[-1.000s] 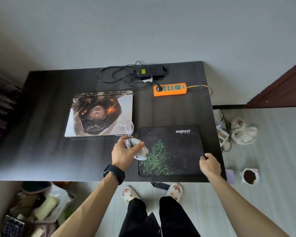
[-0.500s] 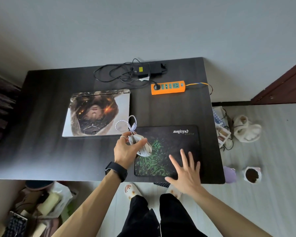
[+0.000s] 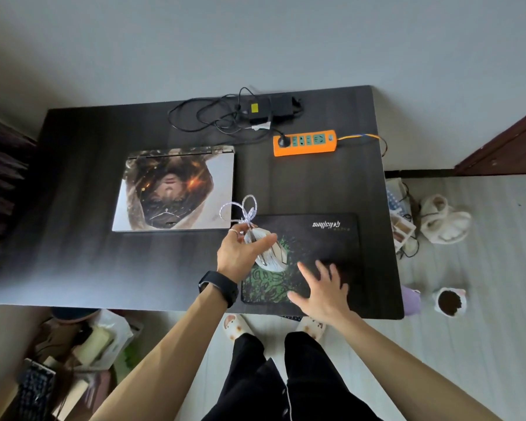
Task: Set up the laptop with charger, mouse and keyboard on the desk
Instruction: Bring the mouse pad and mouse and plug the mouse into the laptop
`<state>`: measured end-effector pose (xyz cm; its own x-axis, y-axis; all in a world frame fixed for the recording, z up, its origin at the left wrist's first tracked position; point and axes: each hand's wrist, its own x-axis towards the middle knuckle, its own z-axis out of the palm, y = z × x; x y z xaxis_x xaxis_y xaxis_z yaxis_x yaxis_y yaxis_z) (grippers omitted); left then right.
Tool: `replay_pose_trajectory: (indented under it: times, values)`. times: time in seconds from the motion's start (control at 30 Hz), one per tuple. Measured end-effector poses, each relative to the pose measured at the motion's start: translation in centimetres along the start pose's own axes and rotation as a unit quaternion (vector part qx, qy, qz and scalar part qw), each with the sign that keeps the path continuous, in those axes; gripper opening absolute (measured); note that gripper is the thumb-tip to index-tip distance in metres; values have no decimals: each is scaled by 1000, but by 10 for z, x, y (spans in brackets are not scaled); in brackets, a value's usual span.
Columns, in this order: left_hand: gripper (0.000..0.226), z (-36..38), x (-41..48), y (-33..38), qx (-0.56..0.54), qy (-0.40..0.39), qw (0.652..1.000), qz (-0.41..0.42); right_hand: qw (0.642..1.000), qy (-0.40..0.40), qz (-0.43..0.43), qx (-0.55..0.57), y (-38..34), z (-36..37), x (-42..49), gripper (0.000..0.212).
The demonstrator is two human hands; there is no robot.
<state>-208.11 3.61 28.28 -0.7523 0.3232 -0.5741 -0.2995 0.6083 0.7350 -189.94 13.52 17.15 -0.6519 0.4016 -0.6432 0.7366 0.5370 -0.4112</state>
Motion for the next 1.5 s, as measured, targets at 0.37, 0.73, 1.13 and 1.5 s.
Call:
replay_pose_trajectory:
  times: [0.37,0.73,1.13,1.5]
  values:
    - [43,17,2,-2,-105,-123,967,-197,953,34,-103,284,-42,-51,-22,38]
    - [45,-13,35,-26,289,-143,946,-23,905,69,135,397,18,-21,-7,40]
    - [24,25,40,-121,563,-71,807,162,969,131,160,137,28,-6,0,76]
    - [39,-11,49,-108,590,-143,790,78,970,142,178,90,-5,-19,7,63]
